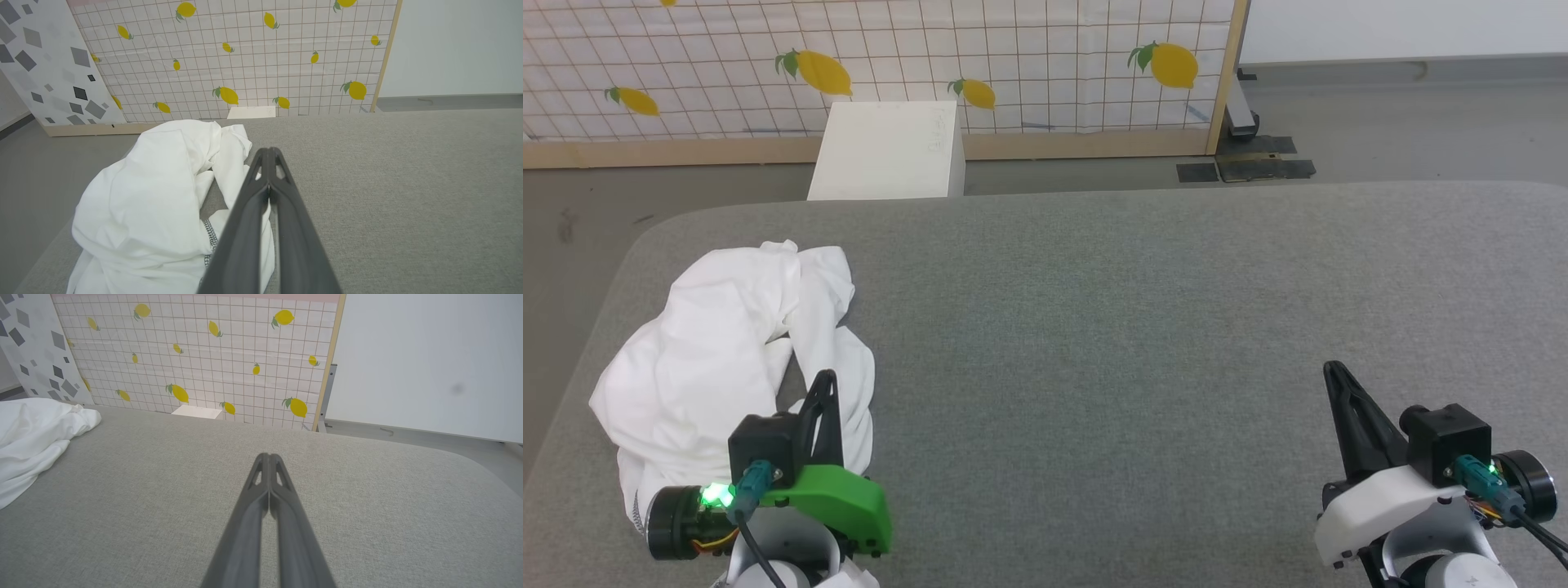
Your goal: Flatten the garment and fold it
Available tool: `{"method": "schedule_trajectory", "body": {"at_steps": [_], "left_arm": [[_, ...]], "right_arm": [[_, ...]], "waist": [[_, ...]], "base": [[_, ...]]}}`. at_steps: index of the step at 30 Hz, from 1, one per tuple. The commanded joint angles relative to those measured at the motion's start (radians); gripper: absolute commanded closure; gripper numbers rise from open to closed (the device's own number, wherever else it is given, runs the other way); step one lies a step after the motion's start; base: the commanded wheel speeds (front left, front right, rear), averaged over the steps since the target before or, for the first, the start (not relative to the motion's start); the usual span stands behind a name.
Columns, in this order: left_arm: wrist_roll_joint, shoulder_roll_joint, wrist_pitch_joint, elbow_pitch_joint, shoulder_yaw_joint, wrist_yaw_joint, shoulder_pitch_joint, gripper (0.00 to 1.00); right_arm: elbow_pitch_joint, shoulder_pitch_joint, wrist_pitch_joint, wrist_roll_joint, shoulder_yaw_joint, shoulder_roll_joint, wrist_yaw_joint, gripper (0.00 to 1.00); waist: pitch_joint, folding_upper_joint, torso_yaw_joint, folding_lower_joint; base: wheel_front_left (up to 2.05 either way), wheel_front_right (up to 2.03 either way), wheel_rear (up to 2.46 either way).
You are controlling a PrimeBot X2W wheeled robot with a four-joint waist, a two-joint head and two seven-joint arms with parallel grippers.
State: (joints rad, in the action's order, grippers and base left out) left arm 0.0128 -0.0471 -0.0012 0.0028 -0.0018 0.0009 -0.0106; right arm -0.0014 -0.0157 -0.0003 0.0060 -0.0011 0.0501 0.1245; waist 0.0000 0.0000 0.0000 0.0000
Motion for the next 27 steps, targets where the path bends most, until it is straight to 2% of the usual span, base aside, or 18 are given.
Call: {"method": "schedule_trajectory", "body": {"at_steps": [1, 20, 21, 27], "left_arm": [[-0.013, -0.003, 0.001, -0.003, 0.002, -0.001, 0.011, 1.0], [-0.013, -0.003, 0.001, -0.003, 0.002, -0.001, 0.011, 1.0], [0.0, 0.0, 0.0, 0.0, 0.0, 0.0, 0.0, 0.0], [0.005, 0.0, -0.004, 0.002, -0.007, 0.002, -0.001, 0.0]], "right_arm": [[0.001, 0.016, 0.0, -0.006, 0.001, 0.0, 0.006, 1.0], [0.001, 0.016, 0.0, -0.006, 0.001, 0.0, 0.006, 1.0], [0.0, 0.0, 0.0, 0.0, 0.0, 0.0, 0.0, 0.0], [0.0, 0.0, -0.002, 0.003, 0.0, 0.0, -0.001, 0.0]], "waist": [[0.0, 0.0, 0.0, 0.0], [0.0, 0.0, 0.0, 0.0], [0.0, 0.0, 0.0, 0.0], [0.0, 0.0, 0.0, 0.0]], "base": [[0.0, 0.0, 0.0], [0.0, 0.0, 0.0], [0.0, 0.0, 0.0], [0.0, 0.0, 0.0]]}}
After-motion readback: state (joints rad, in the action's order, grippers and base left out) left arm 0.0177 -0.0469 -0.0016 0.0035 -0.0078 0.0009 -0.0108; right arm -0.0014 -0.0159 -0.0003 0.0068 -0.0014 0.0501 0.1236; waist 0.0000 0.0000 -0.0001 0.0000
